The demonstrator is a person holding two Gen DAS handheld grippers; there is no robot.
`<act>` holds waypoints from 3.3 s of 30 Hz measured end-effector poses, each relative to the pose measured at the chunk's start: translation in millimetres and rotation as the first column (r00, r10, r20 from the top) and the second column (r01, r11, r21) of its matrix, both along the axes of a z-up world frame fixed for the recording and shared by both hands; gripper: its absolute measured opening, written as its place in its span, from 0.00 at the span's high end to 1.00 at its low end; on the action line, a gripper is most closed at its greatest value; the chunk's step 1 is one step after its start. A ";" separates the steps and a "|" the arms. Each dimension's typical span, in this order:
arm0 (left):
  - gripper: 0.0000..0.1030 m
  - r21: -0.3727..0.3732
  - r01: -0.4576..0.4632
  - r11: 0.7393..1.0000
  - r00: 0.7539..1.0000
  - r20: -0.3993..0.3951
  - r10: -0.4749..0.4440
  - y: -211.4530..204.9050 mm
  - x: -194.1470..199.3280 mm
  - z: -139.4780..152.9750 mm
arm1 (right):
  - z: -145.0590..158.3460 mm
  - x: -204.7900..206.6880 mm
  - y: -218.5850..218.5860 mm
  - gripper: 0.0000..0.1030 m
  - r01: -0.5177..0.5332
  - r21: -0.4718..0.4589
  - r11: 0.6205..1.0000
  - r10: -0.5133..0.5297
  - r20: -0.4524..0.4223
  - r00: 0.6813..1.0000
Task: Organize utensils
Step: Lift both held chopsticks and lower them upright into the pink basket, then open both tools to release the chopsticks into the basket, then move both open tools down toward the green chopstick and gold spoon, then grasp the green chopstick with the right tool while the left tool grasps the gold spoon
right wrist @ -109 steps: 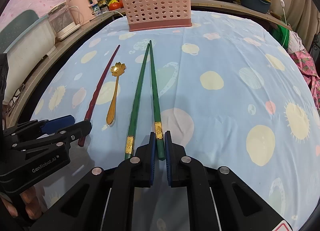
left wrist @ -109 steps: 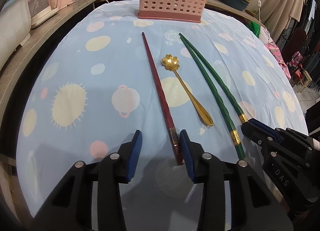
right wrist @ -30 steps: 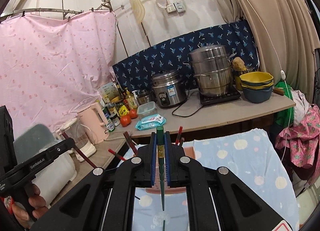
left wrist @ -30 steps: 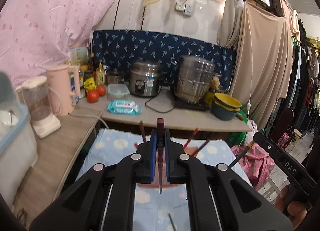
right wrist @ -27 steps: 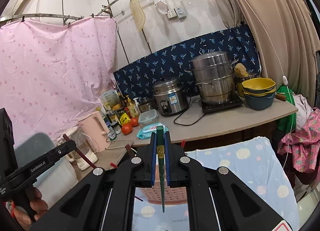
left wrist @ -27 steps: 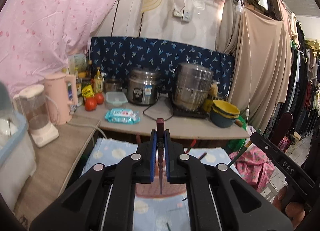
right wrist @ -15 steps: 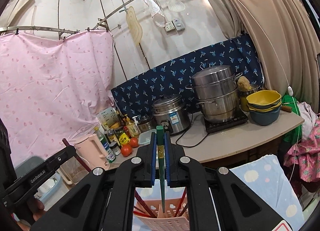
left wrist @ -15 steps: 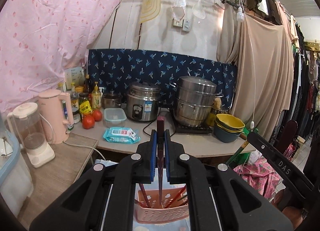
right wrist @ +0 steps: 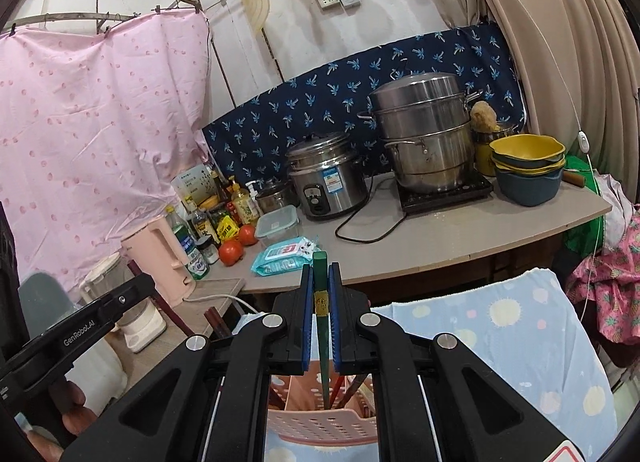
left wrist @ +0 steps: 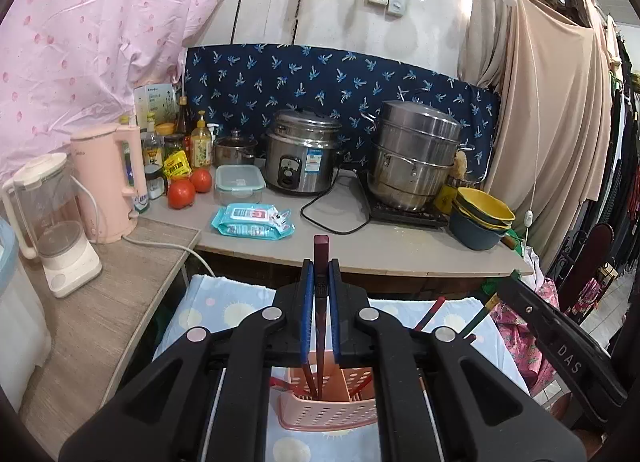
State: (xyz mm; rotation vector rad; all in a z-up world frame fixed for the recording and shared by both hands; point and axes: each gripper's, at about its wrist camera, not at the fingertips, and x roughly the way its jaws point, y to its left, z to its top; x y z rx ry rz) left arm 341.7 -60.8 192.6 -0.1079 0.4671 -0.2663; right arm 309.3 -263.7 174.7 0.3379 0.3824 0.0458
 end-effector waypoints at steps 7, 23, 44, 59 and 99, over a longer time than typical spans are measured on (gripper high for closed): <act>0.93 0.003 0.005 1.000 1.000 -0.030 -0.005 -0.1 1.2 -13.1 | -22.1 2.7 4.1 0.93 -0.006 -0.001 1.000 0.006 -0.053 0.999; 0.52 0.024 -0.025 0.999 0.999 -0.027 0.026 1.4 -33.2 -17.4 | -23.8 -35.7 0.9 0.61 0.028 0.005 1.000 -0.028 -0.041 0.999; 0.49 0.106 -0.034 0.994 0.976 -0.210 0.055 26.6 -131.2 -103.0 | -95.8 -154.9 37.8 0.61 -0.050 -0.093 0.994 0.030 -0.209 0.978; 0.49 0.167 -0.032 0.985 0.906 -0.411 0.099 46.7 -201.7 -202.8 | -190.3 -237.0 75.5 0.61 -0.175 -0.111 0.978 0.110 -0.440 0.891; 0.34 0.177 0.131 0.975 0.864 -0.503 -0.024 -2.0 -237.1 -236.2 | -230.8 -265.6 70.6 0.93 -0.158 -0.100 0.982 0.084 -0.520 0.850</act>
